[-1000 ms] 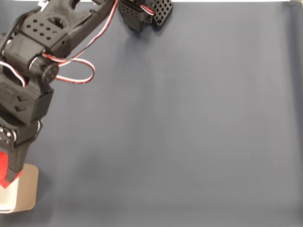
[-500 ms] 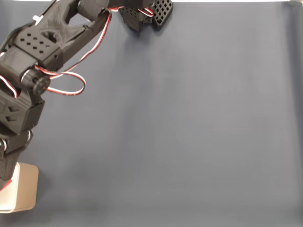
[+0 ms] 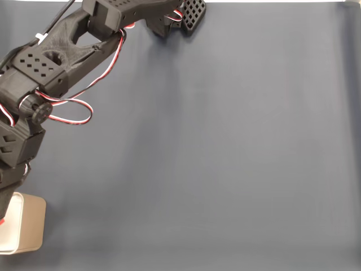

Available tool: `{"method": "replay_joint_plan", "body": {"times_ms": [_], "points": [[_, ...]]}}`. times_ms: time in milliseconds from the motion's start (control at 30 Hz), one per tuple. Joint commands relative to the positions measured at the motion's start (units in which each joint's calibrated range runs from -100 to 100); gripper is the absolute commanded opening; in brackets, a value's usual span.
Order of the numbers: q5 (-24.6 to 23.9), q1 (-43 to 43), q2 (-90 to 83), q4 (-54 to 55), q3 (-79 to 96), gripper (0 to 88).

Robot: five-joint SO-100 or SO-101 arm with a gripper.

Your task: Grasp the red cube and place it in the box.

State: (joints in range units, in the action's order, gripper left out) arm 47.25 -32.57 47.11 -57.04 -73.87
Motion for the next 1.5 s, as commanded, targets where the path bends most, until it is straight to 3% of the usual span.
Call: {"method": "replay_joint_plan", "body": {"times_ms": [0, 1100, 1300, 1467], "points": [[-0.3, -0.7, 0.3, 0.8, -5.4, 0.6], [-0.3, -0.9, 1.4, 0.6, -6.6, 2.2], [-2.2, -1.0, 1.5, 0.6, -6.8, 30.3], [-3.6, -1.0, 1.4, 0.6, -7.3, 42.6]]}}
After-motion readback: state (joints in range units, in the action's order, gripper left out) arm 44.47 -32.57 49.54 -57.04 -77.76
